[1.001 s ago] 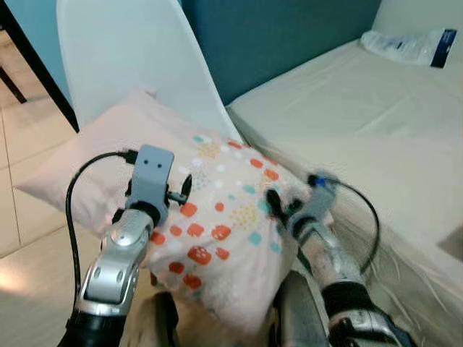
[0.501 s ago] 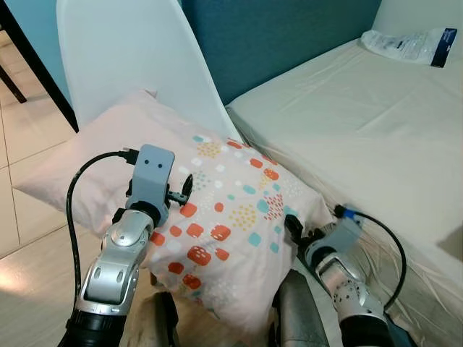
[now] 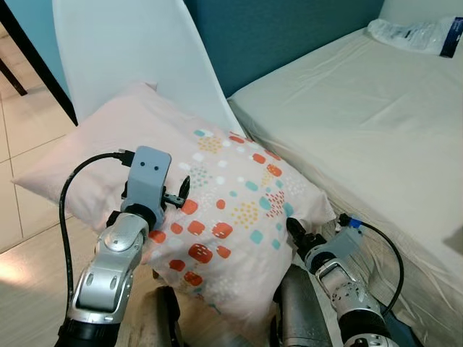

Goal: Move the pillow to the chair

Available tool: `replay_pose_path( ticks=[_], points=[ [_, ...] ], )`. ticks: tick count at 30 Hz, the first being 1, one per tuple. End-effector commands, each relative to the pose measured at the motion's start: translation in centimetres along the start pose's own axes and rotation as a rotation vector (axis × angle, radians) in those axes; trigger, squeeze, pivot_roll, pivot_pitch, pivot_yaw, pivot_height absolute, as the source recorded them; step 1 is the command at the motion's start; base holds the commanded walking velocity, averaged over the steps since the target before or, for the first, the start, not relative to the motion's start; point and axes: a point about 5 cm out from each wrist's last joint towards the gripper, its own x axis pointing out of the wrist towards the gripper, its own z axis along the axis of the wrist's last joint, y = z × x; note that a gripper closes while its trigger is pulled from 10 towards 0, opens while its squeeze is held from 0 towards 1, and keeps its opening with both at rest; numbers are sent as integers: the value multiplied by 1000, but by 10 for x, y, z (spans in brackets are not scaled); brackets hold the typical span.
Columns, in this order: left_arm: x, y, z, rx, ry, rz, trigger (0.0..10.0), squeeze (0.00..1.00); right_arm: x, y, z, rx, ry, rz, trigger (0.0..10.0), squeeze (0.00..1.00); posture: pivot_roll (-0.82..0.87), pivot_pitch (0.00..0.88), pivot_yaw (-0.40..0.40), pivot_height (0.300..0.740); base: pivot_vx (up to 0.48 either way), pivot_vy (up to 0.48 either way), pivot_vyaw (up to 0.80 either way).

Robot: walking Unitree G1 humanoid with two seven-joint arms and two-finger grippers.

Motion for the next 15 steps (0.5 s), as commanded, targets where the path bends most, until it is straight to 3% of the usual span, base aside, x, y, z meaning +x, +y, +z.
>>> replay_pose_path(
  ticks=[1, 5, 15],
  points=[
    [-5, 4, -5, 10, 30, 4, 10000, 0, -2, -4, -12, 39, 26, 3, 10000, 0, 24, 357, 83, 571, 0, 0, 0],
    [-12, 7, -3, 24, 37, 5, 10000, 0, 3, 1, -9, 122, 17, 81, 10000, 0, 50, 393, 87, 571, 0, 0, 0],
    [-22, 11, 3, 23, 42, 21, 10000, 0, 10, 7, -14, 87, 49, 91, 10000, 0, 74, 428, 81, 571, 0, 0, 0]
  ],
)
